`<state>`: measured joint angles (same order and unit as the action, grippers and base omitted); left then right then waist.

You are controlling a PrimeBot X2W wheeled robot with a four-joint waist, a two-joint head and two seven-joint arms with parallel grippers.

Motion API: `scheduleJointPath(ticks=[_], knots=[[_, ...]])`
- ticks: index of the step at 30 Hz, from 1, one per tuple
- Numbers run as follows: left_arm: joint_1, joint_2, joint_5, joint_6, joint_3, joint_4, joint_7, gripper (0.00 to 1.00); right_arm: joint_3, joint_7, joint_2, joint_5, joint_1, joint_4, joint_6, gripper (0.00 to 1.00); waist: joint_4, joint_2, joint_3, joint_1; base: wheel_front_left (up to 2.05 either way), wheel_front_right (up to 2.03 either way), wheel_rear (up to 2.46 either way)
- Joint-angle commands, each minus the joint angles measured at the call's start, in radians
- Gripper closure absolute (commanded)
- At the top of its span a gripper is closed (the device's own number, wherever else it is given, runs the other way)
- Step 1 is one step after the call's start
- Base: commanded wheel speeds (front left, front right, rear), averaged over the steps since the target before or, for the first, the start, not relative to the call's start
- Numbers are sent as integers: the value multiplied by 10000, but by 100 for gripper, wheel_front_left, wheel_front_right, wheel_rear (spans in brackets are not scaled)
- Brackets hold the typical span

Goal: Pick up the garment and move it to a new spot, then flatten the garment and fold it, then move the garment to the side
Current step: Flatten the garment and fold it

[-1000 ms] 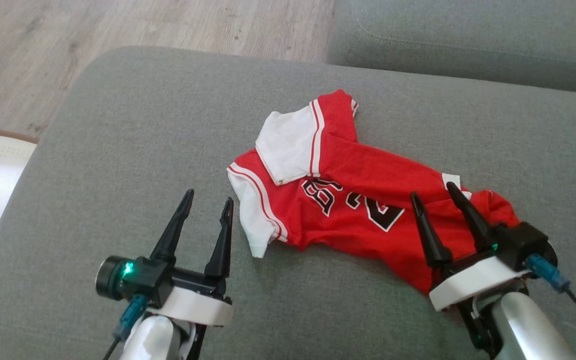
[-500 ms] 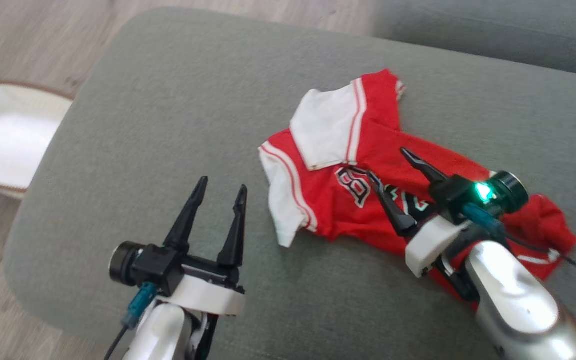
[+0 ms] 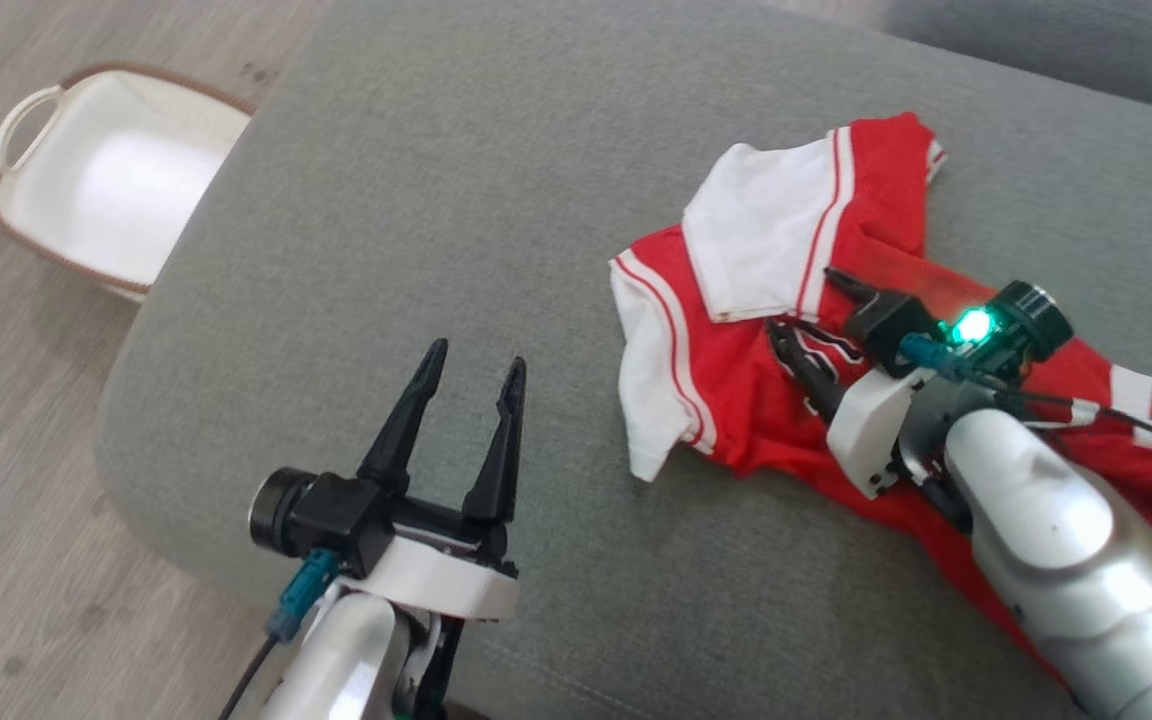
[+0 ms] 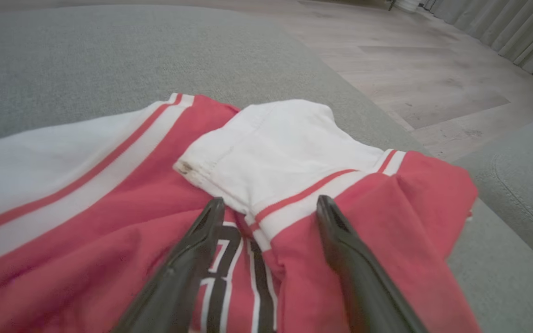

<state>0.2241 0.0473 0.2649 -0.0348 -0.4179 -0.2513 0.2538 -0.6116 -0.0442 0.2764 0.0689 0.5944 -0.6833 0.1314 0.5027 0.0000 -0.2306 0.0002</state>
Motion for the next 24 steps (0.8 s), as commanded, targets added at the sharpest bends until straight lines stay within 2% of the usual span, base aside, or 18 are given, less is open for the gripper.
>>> scheduleJointPath(ticks=[1,5,7,12,17,20,24], knots=[[425,30,60,51,253,314,80,0,-108,-64,8,-40,302,82,-7,0,147,0,-120,-2,0,0,0],[465,30,149,116,168,324,80,0,-104,-100,-61,19,574,-591,-7,1,281,0,-201,-2,0,0,0],[467,30,168,140,148,320,80,0,-13,-231,-153,189,663,-834,-7,100,302,0,-201,-2,0,0,0],[418,30,91,179,217,210,80,0,325,-789,-464,694,856,-1132,-7,100,88,0,-26,-2,0,0,0],[406,30,2,165,289,195,80,0,820,-998,-448,1224,1165,-1013,-7,100,-172,0,146,-2,0,0,0],[396,30,-13,159,290,237,80,0,1424,-899,-132,1611,1541,-882,-7,100,-225,0,125,-2,0,0,0],[488,30,103,134,186,373,80,0,1997,-434,802,1760,2350,-868,-7,100,-117,0,-168,-2,0,0,0]])
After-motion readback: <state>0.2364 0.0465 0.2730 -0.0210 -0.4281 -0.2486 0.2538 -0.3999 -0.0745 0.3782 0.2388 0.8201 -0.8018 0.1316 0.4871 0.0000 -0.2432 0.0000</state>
